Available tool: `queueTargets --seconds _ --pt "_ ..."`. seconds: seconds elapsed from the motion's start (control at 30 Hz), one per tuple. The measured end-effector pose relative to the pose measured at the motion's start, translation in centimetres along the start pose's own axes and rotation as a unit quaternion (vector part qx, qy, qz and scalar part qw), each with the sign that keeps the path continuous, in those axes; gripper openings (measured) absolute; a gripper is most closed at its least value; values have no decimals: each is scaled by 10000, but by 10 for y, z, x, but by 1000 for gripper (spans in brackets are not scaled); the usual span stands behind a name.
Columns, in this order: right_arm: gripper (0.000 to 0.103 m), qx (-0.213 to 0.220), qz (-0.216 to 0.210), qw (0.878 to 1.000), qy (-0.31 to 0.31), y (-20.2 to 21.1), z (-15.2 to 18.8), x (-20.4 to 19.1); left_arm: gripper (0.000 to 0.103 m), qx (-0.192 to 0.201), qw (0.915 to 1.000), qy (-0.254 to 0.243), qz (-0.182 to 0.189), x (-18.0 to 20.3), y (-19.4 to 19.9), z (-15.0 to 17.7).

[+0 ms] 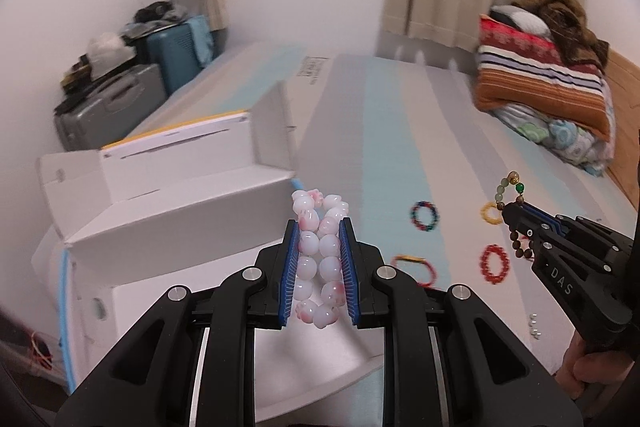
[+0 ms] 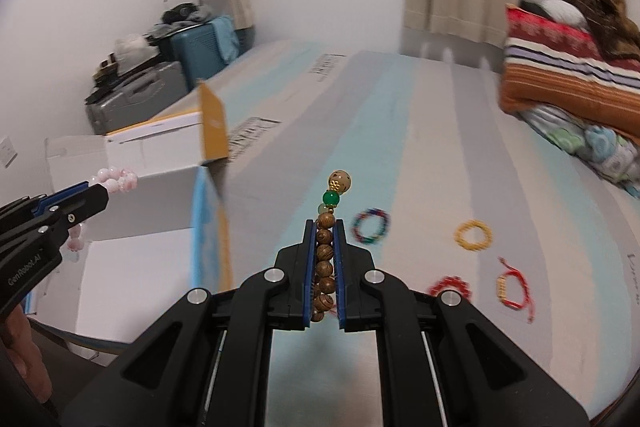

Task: Organize jewelry
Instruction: 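Carry both held bracelets over the open white cardboard box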

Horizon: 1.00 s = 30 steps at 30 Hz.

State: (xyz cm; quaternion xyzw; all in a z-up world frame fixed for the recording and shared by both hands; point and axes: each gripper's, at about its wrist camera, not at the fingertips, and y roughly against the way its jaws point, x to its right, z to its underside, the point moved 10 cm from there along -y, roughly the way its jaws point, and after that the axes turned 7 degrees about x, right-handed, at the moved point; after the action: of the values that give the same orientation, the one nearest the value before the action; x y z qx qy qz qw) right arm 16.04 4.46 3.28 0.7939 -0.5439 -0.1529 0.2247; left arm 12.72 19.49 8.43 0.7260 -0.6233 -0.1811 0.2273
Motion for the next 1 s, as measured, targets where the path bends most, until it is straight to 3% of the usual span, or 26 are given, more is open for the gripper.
queueTargets --seconds 0.33,0.6,1.0 --pt "8 -83 -630 9975 325 -16 0 -104 20 -293 9957 470 -742 -104 19 35" --pt "8 -472 -969 9925 574 -31 37 -170 20 -652 9854 1015 -1198 -171 26 78" --pt "8 -1010 -940 9880 688 -59 76 -189 20 -1171 9760 1200 -1392 -198 5 124"
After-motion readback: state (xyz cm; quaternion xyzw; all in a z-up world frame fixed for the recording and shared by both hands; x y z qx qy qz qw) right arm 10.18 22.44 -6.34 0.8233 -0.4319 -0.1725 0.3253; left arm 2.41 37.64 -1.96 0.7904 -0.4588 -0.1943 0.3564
